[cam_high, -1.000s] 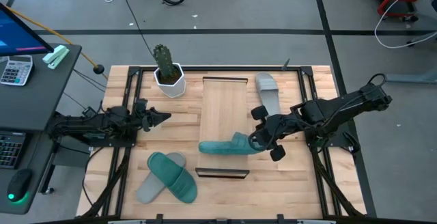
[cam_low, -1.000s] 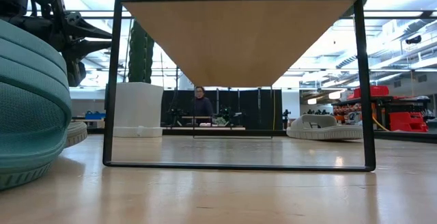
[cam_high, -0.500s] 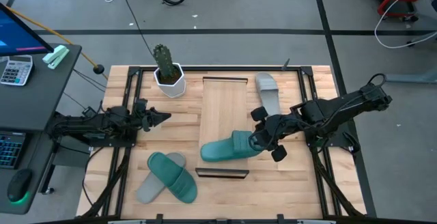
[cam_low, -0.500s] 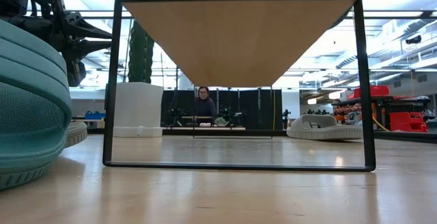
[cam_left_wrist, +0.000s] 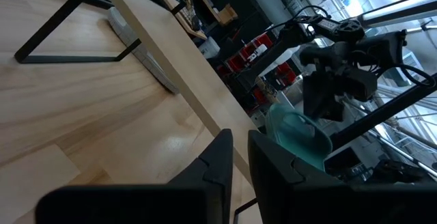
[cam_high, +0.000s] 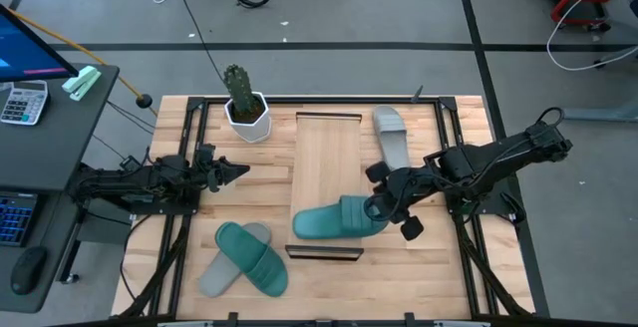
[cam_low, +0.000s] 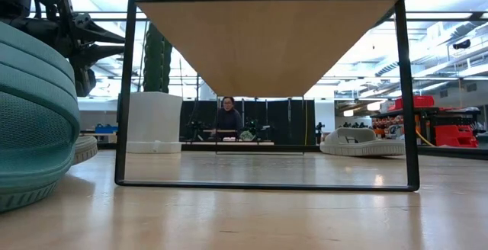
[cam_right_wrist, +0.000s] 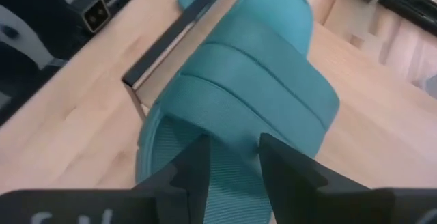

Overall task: Pick and place slides into the shelf
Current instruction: Put the right blue slipper on the shelf

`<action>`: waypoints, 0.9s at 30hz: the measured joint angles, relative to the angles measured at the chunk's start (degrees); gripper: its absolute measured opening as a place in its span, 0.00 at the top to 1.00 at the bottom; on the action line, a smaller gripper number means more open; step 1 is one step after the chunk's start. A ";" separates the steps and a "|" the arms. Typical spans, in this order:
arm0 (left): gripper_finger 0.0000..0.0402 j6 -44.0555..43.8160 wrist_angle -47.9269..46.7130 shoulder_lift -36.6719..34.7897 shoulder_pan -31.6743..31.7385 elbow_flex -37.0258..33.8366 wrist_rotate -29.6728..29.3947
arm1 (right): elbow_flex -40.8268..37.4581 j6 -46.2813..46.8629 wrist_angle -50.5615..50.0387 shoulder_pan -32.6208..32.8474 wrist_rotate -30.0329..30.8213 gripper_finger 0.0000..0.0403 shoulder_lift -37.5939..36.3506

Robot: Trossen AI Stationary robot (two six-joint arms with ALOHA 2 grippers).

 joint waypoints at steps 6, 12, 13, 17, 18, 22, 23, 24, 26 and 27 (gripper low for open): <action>0.87 0.06 0.00 0.00 0.00 0.00 0.00 | 0.00 3.93 0.38 0.00 -3.75 0.67 0.00; 0.87 0.13 -0.04 0.00 0.00 0.00 -0.01 | 0.00 4.50 0.35 0.00 -4.92 0.67 0.00; 0.87 0.13 -0.02 0.00 0.01 0.00 0.00 | 0.00 4.49 0.35 0.00 -4.91 0.67 0.00; 0.87 0.13 -0.04 0.00 -0.01 0.00 0.00 | 0.00 4.47 0.26 -0.04 -1.39 0.67 0.00; 0.87 0.13 -0.04 0.00 -0.01 0.00 0.00 | 0.00 4.47 0.26 -0.04 0.07 0.67 0.00; 0.87 0.13 -0.04 0.00 0.01 0.00 0.00 | 0.00 5.20 0.17 -0.53 6.17 0.68 0.00; 0.87 0.13 -0.04 0.00 0.00 0.00 0.00 | 0.00 5.99 0.08 -0.97 6.72 0.68 0.00; 0.87 0.13 -0.04 0.00 0.00 0.00 0.00 | 0.00 6.84 -0.05 -1.56 7.00 0.69 0.00; 0.87 0.13 -0.04 0.00 0.00 0.00 0.00 | 0.00 8.90 -0.87 -3.07 7.07 0.71 0.00; 0.87 0.13 -0.04 0.00 0.01 0.00 0.00 | 0.00 9.76 -1.46 -3.95 7.06 0.73 0.00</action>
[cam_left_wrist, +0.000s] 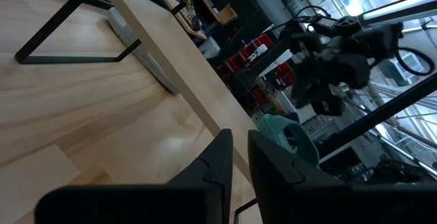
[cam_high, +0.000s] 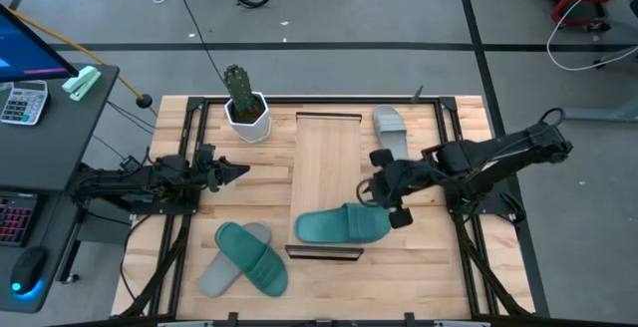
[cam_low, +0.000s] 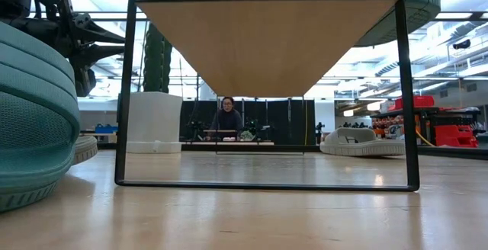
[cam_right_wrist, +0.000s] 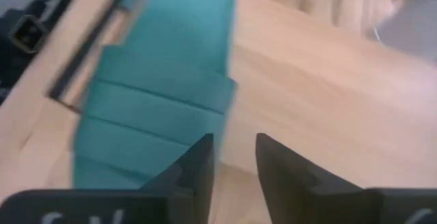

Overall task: Pick and place slides into the shelf
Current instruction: Put the right blue slipper on the shelf

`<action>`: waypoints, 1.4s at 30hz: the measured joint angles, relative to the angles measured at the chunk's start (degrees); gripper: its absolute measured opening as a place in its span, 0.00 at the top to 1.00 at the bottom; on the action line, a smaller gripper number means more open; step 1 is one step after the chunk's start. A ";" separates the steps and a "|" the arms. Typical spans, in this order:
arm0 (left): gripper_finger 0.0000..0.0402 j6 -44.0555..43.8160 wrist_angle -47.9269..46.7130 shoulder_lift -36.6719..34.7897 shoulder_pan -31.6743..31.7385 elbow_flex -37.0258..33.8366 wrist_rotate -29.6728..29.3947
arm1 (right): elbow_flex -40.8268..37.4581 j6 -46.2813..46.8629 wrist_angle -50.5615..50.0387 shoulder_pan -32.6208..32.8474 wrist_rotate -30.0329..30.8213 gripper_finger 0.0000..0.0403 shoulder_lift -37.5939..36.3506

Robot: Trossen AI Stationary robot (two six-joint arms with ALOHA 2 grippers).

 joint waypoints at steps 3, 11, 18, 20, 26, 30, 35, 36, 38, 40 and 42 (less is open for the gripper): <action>0.87 0.00 0.00 0.00 -0.02 0.00 0.00 | 0.00 1.36 -2.29 -2.67 -0.86 0.80 0.00; 0.87 0.40 0.00 0.01 -0.01 0.00 0.00 | 0.00 1.66 -6.31 -8.21 -7.89 0.98 0.00; 0.87 0.55 0.00 0.02 -0.02 0.00 -0.02 | -0.04 2.75 -6.65 -9.39 -11.28 0.99 1.94; 0.87 0.52 0.00 0.02 0.00 0.00 -0.02 | -0.09 2.80 -6.74 -9.08 -12.48 0.99 3.19; 0.87 0.52 -0.02 0.02 0.00 0.00 0.00 | -0.11 2.55 -6.37 -7.46 -14.21 0.99 7.39; 0.87 0.50 -0.02 0.02 -0.02 0.00 -0.01 | -0.13 2.42 -6.20 -6.31 -15.07 0.99 8.74; 0.87 0.50 -0.02 0.02 -0.01 0.00 -0.02 | -0.17 2.26 -6.13 -5.24 -16.18 1.00 7.78; 0.87 0.54 -0.02 0.02 -0.01 0.00 0.00 | -0.17 2.35 -5.98 -5.25 -16.52 1.00 7.29; 0.87 1.34 0.00 0.02 -0.02 0.00 0.00 | -0.17 2.93 -5.72 -5.30 -16.63 1.00 6.19; 0.87 1.39 0.00 0.02 -0.02 0.00 -0.02 | -0.17 3.15 -5.78 -5.32 -16.53 1.00 5.40; 0.87 1.62 0.00 0.02 0.00 0.00 -0.02 | -0.17 3.17 -5.80 -5.32 -16.33 1.00 4.74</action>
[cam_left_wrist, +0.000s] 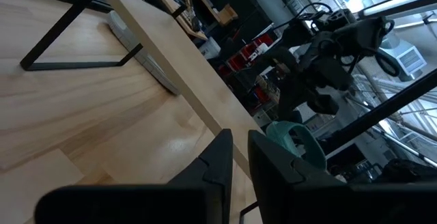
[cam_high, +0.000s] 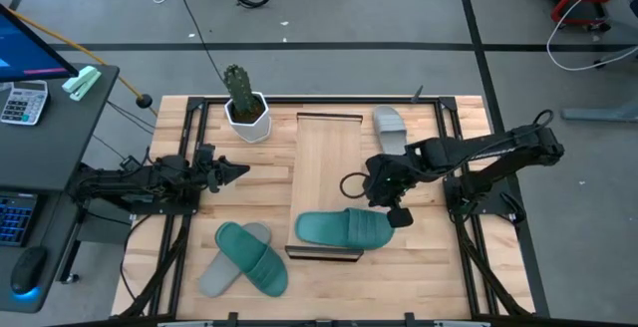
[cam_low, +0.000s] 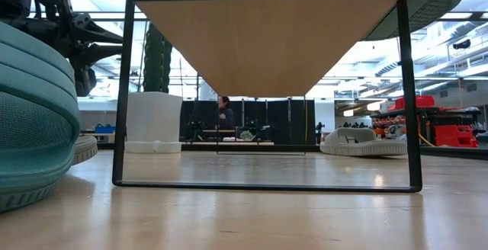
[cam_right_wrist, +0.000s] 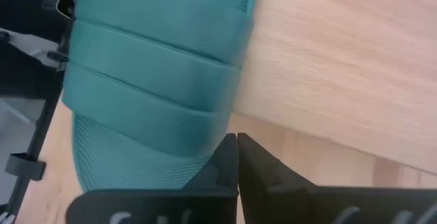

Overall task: Pick and place slides into the shelf
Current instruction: Put the right blue slipper on the shelf, then put the right gray slipper on the shelf

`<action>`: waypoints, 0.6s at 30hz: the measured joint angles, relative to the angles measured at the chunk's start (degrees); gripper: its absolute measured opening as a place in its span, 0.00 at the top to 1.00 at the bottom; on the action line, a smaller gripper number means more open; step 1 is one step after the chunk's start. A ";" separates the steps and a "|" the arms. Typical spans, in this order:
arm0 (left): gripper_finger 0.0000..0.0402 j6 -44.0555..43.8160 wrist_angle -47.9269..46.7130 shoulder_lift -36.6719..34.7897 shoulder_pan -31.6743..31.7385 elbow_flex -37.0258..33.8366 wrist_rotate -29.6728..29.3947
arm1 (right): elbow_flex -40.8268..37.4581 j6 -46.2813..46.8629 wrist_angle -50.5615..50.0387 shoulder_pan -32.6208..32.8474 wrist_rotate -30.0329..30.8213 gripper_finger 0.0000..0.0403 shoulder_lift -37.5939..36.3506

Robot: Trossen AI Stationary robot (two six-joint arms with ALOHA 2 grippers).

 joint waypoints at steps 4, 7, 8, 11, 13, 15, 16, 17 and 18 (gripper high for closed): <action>0.87 0.22 0.02 0.00 -0.02 0.00 0.00 | 0.00 0.04 -0.09 0.02 1.66 1.00 -0.04; 0.87 0.26 0.08 0.00 -0.02 -0.02 0.00 | 0.00 0.02 -0.14 -0.06 4.70 1.00 -0.04; 0.87 0.28 0.11 0.00 -0.02 -0.02 0.00 | 0.00 0.02 -0.25 -0.27 5.67 1.00 -0.04; 0.87 0.35 0.11 0.00 -0.01 -0.02 -0.01 | 0.02 0.18 -1.38 -1.18 6.91 1.00 -0.04; 0.87 0.35 0.12 0.00 -0.02 -0.02 -0.02 | 0.02 0.45 -2.27 -1.90 6.93 1.00 -0.04; 0.87 0.35 0.13 0.00 -0.02 -0.02 -0.02 | 0.04 0.49 -2.93 -2.55 6.97 1.00 -0.36; 0.87 0.35 0.13 0.00 -0.02 -0.02 -0.02 | 0.05 0.55 -3.20 -2.83 6.97 1.00 -0.63; 0.87 0.35 0.13 0.00 -0.02 -0.02 -0.02 | 0.07 0.66 -3.32 -3.26 6.97 1.00 -1.03; 0.87 0.35 0.13 -0.01 0.00 -0.02 -0.02 | 0.07 1.03 -3.55 -3.67 6.93 1.00 -1.60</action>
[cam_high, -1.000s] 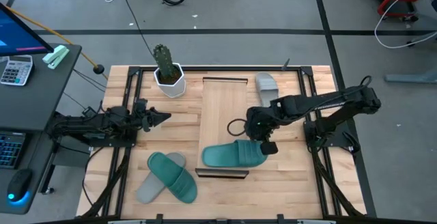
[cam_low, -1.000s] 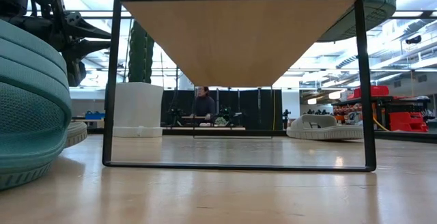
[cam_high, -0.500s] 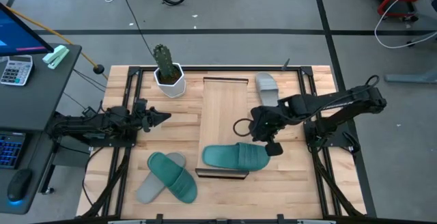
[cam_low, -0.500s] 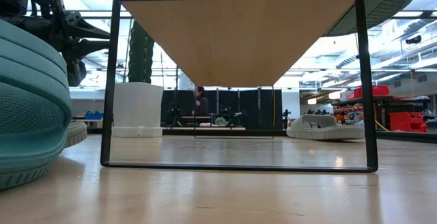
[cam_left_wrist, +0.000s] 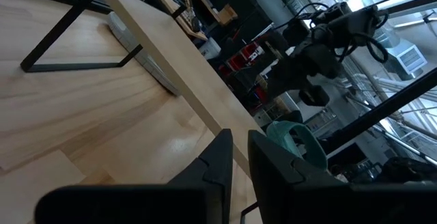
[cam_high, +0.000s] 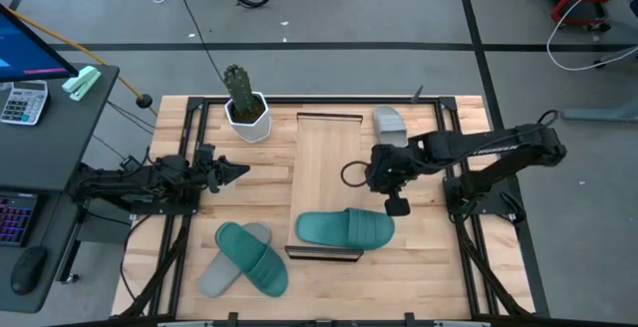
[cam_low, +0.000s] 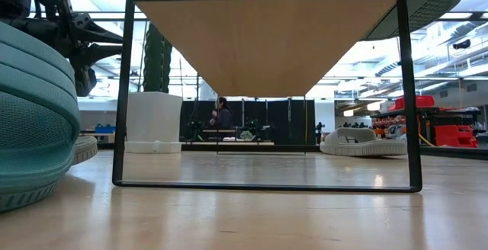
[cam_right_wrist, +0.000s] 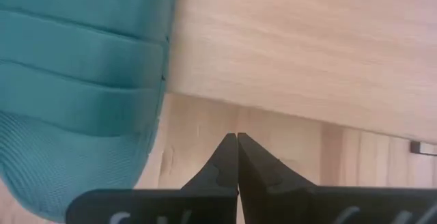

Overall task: Pick and place slides into the shelf
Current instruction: Put the right gray slipper on the shelf

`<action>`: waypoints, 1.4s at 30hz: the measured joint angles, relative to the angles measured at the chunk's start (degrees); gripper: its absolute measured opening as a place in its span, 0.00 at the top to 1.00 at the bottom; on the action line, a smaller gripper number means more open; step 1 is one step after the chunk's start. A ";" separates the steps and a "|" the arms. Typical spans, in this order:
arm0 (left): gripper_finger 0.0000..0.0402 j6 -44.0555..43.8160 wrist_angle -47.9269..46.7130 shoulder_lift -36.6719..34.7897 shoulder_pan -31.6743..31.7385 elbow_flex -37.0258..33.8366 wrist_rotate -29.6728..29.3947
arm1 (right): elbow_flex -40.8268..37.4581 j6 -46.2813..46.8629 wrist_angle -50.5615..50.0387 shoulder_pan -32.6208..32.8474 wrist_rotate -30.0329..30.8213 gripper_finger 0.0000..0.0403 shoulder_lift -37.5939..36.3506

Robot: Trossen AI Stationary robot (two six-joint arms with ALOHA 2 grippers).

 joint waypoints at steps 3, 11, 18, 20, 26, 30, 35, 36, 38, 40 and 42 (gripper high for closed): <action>0.87 0.00 0.01 0.01 -0.01 0.00 0.01 | 0.02 0.83 -2.06 -1.57 0.00 1.00 -1.74; 0.87 0.00 0.02 0.01 -0.02 0.00 0.02 | 0.04 4.22 -5.63 -3.64 0.41 1.00 -8.57; 0.87 0.92 0.06 -0.01 -0.01 0.00 0.01 | -2.06 8.99 -9.38 -3.65 2.16 1.00 -14.26; 0.87 0.90 0.19 0.01 -0.02 0.00 0.00 | -4.51 11.07 -9.75 -3.62 2.21 1.00 -16.38; 0.87 2.12 0.78 0.00 -0.02 -0.02 -0.02 | -14.71 18.28 -9.64 -3.59 2.13 1.00 -24.48; 0.87 2.12 0.85 0.00 -0.02 -0.02 -0.02 | -20.99 22.94 -9.61 -3.59 2.14 1.00 -29.53; 0.87 2.08 0.90 -0.01 -0.02 -0.02 0.00 | -26.06 27.97 -9.64 -3.60 2.13 1.00 -34.24; 0.87 2.08 0.92 0.00 -0.02 -0.02 0.00 | -26.69 28.56 -9.63 -3.59 2.13 1.00 -34.92; 0.87 2.08 0.92 0.01 -0.02 -0.02 0.00 | -27.50 29.64 -9.51 -3.60 2.14 1.00 -36.04; 0.87 2.25 0.92 0.00 -0.02 -0.02 0.00 | -28.09 30.38 -9.59 -3.60 2.14 1.00 -36.82; 0.87 2.67 0.92 0.01 -0.02 -0.02 0.00 | -28.77 30.54 -9.53 -3.61 2.14 1.00 -37.28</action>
